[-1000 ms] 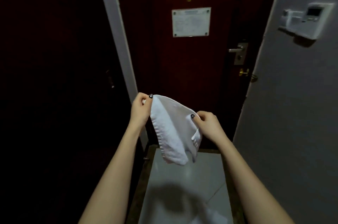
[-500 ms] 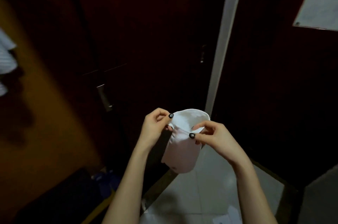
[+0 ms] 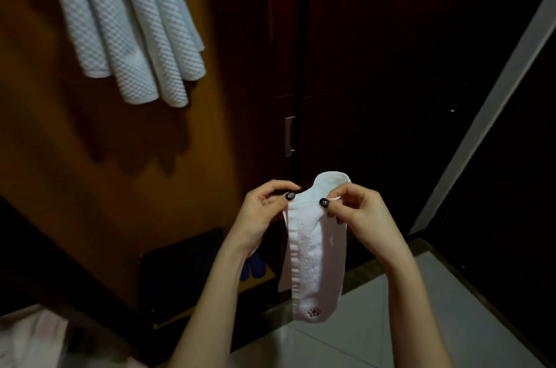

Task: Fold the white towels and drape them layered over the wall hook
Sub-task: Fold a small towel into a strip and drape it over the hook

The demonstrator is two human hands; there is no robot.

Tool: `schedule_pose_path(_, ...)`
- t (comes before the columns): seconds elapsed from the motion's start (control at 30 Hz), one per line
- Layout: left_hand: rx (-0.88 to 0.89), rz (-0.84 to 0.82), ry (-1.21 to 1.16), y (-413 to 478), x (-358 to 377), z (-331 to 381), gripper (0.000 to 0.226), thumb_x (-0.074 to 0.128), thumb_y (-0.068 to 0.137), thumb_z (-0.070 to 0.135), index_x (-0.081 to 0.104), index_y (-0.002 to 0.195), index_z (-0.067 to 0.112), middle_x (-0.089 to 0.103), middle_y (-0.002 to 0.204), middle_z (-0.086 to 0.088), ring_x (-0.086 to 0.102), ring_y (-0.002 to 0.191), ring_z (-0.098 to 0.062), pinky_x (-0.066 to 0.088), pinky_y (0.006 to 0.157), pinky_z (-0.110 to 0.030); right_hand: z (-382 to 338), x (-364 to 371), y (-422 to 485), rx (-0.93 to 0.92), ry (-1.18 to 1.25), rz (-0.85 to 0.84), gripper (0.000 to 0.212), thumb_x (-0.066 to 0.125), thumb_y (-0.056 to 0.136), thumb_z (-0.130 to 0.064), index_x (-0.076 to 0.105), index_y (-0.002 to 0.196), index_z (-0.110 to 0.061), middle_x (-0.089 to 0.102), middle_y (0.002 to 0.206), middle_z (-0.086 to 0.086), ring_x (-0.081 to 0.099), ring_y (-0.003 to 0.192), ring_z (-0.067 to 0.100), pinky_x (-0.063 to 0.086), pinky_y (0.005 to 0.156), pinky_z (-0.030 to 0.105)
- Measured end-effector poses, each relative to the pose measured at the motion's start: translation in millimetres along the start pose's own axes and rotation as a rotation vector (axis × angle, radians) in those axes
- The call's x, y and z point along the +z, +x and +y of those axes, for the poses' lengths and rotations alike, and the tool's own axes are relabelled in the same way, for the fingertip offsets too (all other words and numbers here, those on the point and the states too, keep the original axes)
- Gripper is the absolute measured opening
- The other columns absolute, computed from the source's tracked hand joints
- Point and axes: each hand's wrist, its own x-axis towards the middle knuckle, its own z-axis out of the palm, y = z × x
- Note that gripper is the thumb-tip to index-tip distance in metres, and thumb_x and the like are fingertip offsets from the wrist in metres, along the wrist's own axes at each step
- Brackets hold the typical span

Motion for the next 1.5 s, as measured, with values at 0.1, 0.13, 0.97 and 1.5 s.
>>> schedule_pose_path(0.1,0.037,0.018,0.028,-22.6,-22.8,10.3,0.014,0.07,0.086,0.016,0.076,0.092,0.026,0.075,0.086,0.001,0.069,0.079,-0.008,0.051,0.067,-0.017,-1.9,32.8,-5.6,-0.012,-0.058,0.024,0.012,0.074,0.085,-0.016,0.068,0.075,-0.016,0.068,0.067,0.006,0.062,0.062,0.011,0.049,0.062,0.024)
schedule_pose_path(0.13,0.043,0.023,0.028,-29.4,-29.8,12.1,0.013,0.069,0.086,0.016,0.076,0.091,0.026,0.075,0.084,0.001,0.069,0.078,-0.007,0.051,0.067,-0.016,-2.3,43.0,-7.5,-0.019,-0.077,0.034,0.013,0.075,0.085,-0.017,0.068,0.074,-0.016,0.068,0.066,0.004,0.063,0.061,0.01,0.049,0.06,0.021)
schedule_pose_path(0.97,0.11,0.173,0.199,-81.5,-120.5,26.3,0.03,0.072,0.083,0.0,0.072,0.077,0.03,0.072,0.081,0.006,0.067,0.079,-0.005,0.052,0.069,-0.017,-14.7,129.4,-8.3,-0.013,-0.284,-0.135,0.014,0.072,0.085,-0.04,0.069,0.078,-0.028,0.066,0.066,-0.004,0.059,0.055,0.0,0.04,0.049,0.011)
schedule_pose_path(1.5,-0.023,0.438,0.276,-97.4,-177.0,20.3,0.028,0.08,0.076,0.006,0.069,0.057,0.024,0.069,0.065,0.006,0.062,0.062,-0.001,0.047,0.057,-0.012,-9.5,163.3,-5.0,-0.014,-0.164,-0.139,0.025,0.074,0.085,-0.026,0.065,0.075,-0.005,0.067,0.074,0.008,0.064,0.067,0.012,0.049,0.059,0.028)
